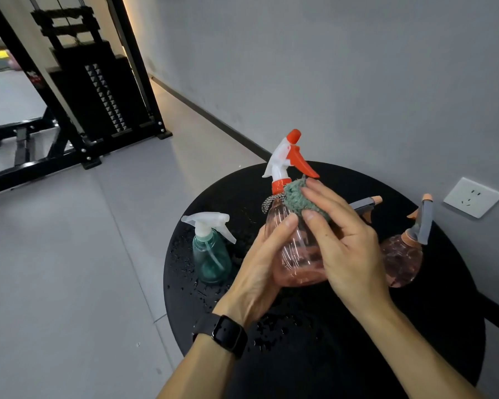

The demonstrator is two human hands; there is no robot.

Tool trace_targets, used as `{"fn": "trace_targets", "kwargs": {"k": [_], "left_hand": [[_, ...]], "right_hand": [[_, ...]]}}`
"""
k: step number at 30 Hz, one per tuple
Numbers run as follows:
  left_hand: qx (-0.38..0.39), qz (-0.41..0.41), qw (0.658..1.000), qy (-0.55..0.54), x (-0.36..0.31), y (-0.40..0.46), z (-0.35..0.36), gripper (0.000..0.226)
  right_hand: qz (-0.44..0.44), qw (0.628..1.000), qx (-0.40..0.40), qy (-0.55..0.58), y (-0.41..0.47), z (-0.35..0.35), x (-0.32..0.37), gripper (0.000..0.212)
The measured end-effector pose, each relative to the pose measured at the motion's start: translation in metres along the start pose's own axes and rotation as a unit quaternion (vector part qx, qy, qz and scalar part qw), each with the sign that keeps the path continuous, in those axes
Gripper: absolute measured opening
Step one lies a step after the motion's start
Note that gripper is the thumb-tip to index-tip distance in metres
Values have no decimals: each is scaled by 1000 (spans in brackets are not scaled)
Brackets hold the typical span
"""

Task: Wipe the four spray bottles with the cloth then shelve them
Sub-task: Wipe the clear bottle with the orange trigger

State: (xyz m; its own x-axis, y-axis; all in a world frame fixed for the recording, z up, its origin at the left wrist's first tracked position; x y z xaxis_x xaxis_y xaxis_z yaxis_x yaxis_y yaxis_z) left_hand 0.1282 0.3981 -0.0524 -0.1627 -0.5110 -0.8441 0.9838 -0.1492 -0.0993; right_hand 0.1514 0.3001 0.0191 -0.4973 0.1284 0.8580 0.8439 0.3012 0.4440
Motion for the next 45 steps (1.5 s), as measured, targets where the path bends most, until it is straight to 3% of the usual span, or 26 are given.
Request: {"fn": "trace_targets", "kwargs": {"k": [4,9,13,20,25,34,39,45], "left_hand": [[-36,9,998,-41,-1,1,-10,72],[-52,44,997,-49,-14,1,-17,59],[-70,44,995,-57,-15,3,-26,79],[-56,11,998,-6,-8,4,-26,89],[-54,17,998,25,-5,3,-20,76],[-16,-8,1000,0,2,3,-6,78],[10,-32,999,-17,6,1,-2,63],[-4,-2,1000,-19,2,3,-5,56]], "right_hand": [[-5,1000,10,-5,-5,-1,-4,34],[-12,999,34,6,-22,3,-2,36],[-22,999,41,-2,-36,5,-3,35],[-61,997,41,-32,-44,8,0,36],[-78,995,30,-54,-34,12,7,37],[33,998,2,47,3,-5,0,36],[37,999,5,24,8,-9,-2,34],[42,999,20,11,6,-7,-5,34]]}}
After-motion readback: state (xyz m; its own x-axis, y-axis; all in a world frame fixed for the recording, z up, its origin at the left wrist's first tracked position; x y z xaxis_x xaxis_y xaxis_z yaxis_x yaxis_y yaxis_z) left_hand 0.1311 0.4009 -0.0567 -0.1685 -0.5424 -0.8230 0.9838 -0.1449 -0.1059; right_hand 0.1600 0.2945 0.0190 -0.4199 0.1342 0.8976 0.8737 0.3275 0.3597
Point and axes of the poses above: each hand's wrist, its own y-axis towards the middle knuckle, its own z-axis out of the palm, x = y × z, the point moved 8 cm from there along y, towards the middle knuckle, and after that the axes turned 5 degrees about x, right-handed, at the moved point
